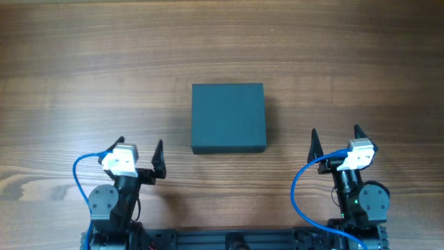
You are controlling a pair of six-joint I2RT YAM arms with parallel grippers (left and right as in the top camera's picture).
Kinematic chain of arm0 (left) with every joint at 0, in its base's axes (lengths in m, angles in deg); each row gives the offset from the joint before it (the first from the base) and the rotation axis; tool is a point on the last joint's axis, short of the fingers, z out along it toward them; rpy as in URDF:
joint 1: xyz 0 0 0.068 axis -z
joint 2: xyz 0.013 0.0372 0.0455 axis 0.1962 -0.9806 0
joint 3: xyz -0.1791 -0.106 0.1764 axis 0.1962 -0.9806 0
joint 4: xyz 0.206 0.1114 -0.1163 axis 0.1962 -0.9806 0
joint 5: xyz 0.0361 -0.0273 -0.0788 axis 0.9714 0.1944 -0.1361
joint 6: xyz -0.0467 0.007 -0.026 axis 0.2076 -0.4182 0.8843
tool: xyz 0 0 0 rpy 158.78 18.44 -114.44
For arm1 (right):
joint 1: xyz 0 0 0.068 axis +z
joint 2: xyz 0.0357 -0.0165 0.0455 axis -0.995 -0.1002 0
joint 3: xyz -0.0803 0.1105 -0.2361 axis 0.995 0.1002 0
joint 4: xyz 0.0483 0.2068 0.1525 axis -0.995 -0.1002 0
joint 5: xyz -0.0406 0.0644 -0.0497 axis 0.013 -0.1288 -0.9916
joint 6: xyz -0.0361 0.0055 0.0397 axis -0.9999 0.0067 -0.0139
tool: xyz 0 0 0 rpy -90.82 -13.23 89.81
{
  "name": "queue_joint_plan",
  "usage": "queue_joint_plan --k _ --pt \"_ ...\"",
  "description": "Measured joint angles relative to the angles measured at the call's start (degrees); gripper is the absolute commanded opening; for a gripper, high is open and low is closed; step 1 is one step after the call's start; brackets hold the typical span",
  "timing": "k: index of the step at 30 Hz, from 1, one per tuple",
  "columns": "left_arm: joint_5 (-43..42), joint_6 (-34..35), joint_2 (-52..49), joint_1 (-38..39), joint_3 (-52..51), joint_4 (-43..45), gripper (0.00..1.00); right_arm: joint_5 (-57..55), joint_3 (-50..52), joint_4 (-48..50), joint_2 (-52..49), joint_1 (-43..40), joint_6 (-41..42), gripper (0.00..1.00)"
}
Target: Pack container
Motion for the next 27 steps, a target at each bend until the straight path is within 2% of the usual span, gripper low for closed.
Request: queue_joint_plan --k 9,27 --pt "-5.9 -4.3 0.0 0.0 0.0 0.0 1.0 0.0 0.0 0.0 0.0 0.0 0.0 1.0" --pt "-6.7 -5.1 0.0 0.0 0.0 0.0 1.0 0.0 0.0 0.0 0.0 0.0 0.0 1.0"
